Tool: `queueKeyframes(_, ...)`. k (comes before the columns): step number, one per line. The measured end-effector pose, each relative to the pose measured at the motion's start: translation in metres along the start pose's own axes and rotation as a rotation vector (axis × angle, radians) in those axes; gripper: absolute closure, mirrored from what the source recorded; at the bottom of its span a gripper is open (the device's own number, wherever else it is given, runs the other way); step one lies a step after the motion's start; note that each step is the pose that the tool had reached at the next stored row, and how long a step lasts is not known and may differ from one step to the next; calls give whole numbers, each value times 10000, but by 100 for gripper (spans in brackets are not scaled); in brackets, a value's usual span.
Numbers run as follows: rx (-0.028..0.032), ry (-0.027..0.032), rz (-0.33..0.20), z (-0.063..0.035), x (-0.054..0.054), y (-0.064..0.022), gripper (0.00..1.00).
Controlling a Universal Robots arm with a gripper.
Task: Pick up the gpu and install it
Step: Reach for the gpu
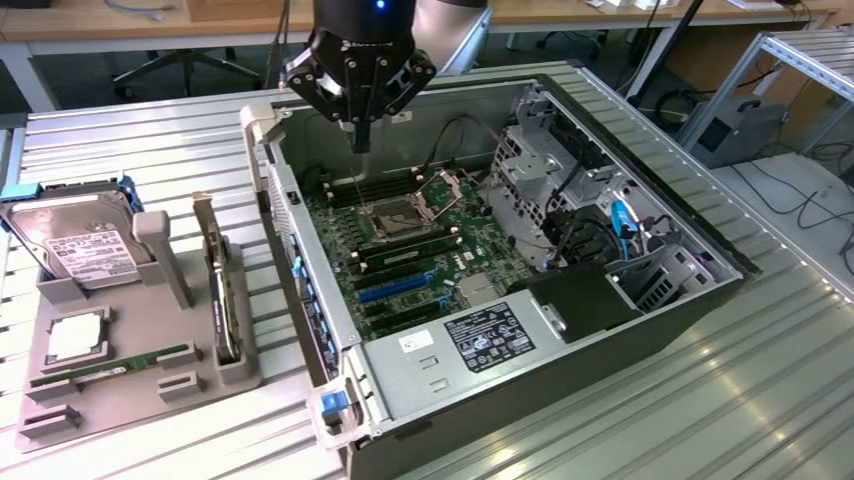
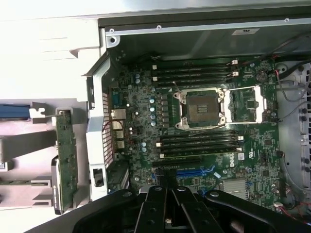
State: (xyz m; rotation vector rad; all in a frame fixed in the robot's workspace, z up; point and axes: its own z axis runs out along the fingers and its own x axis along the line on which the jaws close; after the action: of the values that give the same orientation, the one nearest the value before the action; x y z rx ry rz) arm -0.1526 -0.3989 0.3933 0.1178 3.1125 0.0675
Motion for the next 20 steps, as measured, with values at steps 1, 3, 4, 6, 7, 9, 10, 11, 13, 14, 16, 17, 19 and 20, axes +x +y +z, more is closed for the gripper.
queueKeyframes(1,-1,-1,1,1,2,0,89)
queueKeyframes(3,0,0,1,0,4,0,89)
queueKeyframes(4,0,-1,2,0,6,0,89)
queueKeyframes(6,0,0,2,0,12,-1,89)
queueKeyframes(7,0,0,1,0,16,-1,89)
queueKeyframes(9,0,0,2,-1,28,-2,89)
queueKeyframes(10,0,0,1,-1,35,-3,89)
queueKeyframes(11,0,0,1,-1,44,-3,89)
queueKeyframes(13,0,0,1,-2,64,-5,89)
queueKeyframes(14,0,-1,0,-2,77,-6,89)
queueKeyframes(16,-1,0,0,-3,107,-8,89)
queueKeyframes(17,0,-1,1,-3,120,-9,89)
queueKeyframes(19,0,-1,2,-4,150,-11,89)
queueKeyframes(20,-1,-1,2,-4,164,-12,89)
